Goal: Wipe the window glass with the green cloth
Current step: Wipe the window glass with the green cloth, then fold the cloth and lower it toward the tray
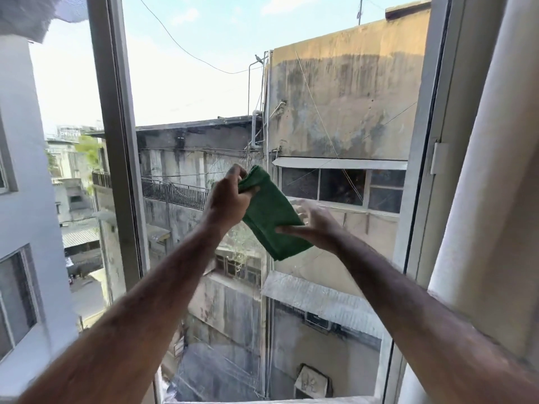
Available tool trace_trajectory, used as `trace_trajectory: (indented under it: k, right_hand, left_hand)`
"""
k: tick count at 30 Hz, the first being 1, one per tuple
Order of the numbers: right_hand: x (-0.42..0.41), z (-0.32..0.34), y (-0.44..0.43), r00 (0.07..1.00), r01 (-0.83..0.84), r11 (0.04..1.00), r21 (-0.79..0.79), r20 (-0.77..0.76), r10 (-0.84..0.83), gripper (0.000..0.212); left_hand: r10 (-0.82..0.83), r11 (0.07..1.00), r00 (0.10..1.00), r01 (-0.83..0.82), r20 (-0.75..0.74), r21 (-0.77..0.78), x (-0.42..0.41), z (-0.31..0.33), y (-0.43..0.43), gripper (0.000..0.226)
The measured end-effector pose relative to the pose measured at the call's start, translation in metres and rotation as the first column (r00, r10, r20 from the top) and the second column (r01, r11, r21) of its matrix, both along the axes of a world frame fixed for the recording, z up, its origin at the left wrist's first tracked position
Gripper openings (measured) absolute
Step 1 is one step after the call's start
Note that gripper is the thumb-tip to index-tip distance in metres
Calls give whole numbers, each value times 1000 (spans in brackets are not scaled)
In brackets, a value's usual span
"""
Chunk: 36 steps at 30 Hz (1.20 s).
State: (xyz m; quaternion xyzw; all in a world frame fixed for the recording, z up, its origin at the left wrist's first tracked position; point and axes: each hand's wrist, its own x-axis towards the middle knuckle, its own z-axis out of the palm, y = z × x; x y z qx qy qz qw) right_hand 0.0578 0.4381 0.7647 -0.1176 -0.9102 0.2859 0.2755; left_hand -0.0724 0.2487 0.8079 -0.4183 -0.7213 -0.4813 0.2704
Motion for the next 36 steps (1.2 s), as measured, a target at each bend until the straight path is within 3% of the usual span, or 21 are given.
trace_trajectory:
  k: [3,6,8,10,13,15,17,20,22,25,32,36]
  right_hand:
    - [-1,-9,-1,997,-72,961,-267,-59,58,18]
    - [7,-17,-9,973,-230,790,-569,-160,169,32]
    - [10,-28,-16,960,-274,698,-662,-229,160,45]
    - [12,-40,-24,945,-315,608,-728,-299,132,43]
    - [16,-61,-37,936,-328,509,-796,-348,60,55]
    - [18,-78,-45,937,-321,467,-824,-348,31,57]
    - [20,-98,-50,943,-301,426,-853,-334,-2,52]
    - [24,-134,-58,953,-277,350,-895,-303,-21,30]
    - [26,-167,-65,965,-236,310,-921,-260,-39,33]
    - [34,-224,-74,986,-128,318,-939,-154,-60,39]
    - [47,-369,-98,994,106,345,-933,103,-25,12]
    - [63,-467,-111,974,216,304,-928,228,3,7]
  left_hand:
    - [-131,987,978,113,165,115,-3,-4,-19,27]
    - [-206,971,928,155,309,181,-7,-19,-41,27]
    - [-234,964,880,156,412,215,-9,-36,-53,26]
    - [-373,922,743,229,556,313,-10,-55,-61,23]
    - [-608,794,437,300,663,529,-12,-87,-75,12]
    - [-666,746,320,291,674,599,-15,-111,-83,5]
    - [-685,728,263,274,679,628,-15,-133,-87,5]
    - [-672,741,235,240,703,628,-12,-170,-92,8]
    - [-613,790,256,215,747,574,-11,-201,-98,10]
    - [-510,860,246,178,824,479,-9,-259,-112,10]
    - [-218,973,187,117,958,199,-2,-392,-142,8]
    - [-59,994,139,96,989,46,2,-480,-152,12]
